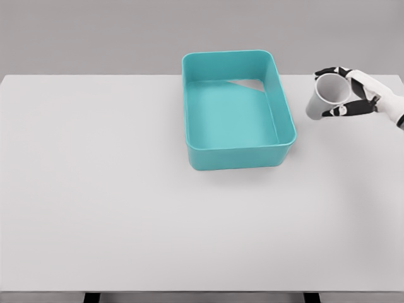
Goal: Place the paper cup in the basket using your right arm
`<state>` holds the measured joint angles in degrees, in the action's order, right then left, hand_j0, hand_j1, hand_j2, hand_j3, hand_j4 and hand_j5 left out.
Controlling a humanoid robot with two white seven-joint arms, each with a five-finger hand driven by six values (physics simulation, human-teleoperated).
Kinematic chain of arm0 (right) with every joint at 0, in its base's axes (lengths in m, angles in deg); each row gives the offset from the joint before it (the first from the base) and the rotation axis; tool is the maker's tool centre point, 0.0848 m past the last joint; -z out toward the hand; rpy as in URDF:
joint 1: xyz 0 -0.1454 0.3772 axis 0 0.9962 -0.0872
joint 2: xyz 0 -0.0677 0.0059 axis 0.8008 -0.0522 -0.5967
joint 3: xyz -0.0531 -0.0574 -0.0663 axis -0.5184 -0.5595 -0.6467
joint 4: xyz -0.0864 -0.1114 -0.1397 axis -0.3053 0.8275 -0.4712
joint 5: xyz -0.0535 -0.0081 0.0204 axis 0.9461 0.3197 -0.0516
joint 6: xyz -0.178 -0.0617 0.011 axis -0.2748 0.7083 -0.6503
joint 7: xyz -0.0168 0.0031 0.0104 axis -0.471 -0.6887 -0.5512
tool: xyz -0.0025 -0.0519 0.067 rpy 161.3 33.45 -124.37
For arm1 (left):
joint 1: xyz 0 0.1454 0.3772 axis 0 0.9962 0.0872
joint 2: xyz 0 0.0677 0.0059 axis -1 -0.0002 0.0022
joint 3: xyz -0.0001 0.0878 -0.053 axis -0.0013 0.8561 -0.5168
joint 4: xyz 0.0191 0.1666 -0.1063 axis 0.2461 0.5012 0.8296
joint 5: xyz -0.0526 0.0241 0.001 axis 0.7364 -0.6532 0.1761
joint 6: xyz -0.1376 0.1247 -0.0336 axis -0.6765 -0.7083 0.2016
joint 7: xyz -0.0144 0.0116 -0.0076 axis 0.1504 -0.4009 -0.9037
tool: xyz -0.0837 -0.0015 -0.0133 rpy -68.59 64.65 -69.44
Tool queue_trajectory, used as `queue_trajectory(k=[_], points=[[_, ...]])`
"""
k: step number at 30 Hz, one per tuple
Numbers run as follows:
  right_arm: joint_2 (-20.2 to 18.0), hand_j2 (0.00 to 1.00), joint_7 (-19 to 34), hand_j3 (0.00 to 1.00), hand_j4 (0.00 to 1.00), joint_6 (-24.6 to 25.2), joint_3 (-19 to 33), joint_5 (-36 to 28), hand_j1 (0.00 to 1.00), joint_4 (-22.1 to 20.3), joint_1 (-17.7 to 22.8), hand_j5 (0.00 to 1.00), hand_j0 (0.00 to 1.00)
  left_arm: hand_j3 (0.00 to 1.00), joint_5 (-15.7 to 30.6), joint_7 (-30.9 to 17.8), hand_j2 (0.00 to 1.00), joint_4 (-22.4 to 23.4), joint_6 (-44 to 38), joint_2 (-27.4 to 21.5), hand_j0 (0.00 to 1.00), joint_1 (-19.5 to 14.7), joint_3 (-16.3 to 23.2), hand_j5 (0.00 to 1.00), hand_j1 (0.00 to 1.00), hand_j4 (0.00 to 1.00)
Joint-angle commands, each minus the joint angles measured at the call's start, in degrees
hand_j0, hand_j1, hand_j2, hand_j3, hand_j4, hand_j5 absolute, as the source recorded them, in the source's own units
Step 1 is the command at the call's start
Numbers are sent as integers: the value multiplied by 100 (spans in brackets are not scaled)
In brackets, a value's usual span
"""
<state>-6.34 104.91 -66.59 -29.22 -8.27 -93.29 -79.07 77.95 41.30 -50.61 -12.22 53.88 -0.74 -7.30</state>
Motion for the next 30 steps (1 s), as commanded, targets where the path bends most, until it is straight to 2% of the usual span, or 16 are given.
queue_trajectory(k=[1,6,8,18,24,27,30], points=[[-7,78,-1,78,78,19,208,-35,78,-160,0,78,78,100,0,-1,100,1,-2,0,100,0,1,100,100,100],[-15,77,-1,77,77,36,375,-44,77,-441,0,77,77,100,0,-1,100,1,-2,0,100,0,1,100,100,100],[-15,74,-1,74,74,45,375,-35,74,-564,0,74,74,100,0,-1,100,1,7,0,100,0,1,100,100,100],[-7,72,-1,72,72,54,384,-44,72,-1496,9,72,72,100,0,-1,100,1,7,0,100,0,1,100,100,100],[116,70,-1,70,70,54,296,18,70,-1997,44,70,70,100,0,-1,100,1,-2,0,100,0,1,100,100,100],[371,70,-1,70,70,54,287,439,70,-2041,44,70,70,100,0,-1,100,1,-2,0,100,0,1,100,100,100],[538,70,-1,70,70,54,278,597,70,-2067,53,70,70,100,0,-1,100,1,-2,0,100,0,1,100,100,100]])
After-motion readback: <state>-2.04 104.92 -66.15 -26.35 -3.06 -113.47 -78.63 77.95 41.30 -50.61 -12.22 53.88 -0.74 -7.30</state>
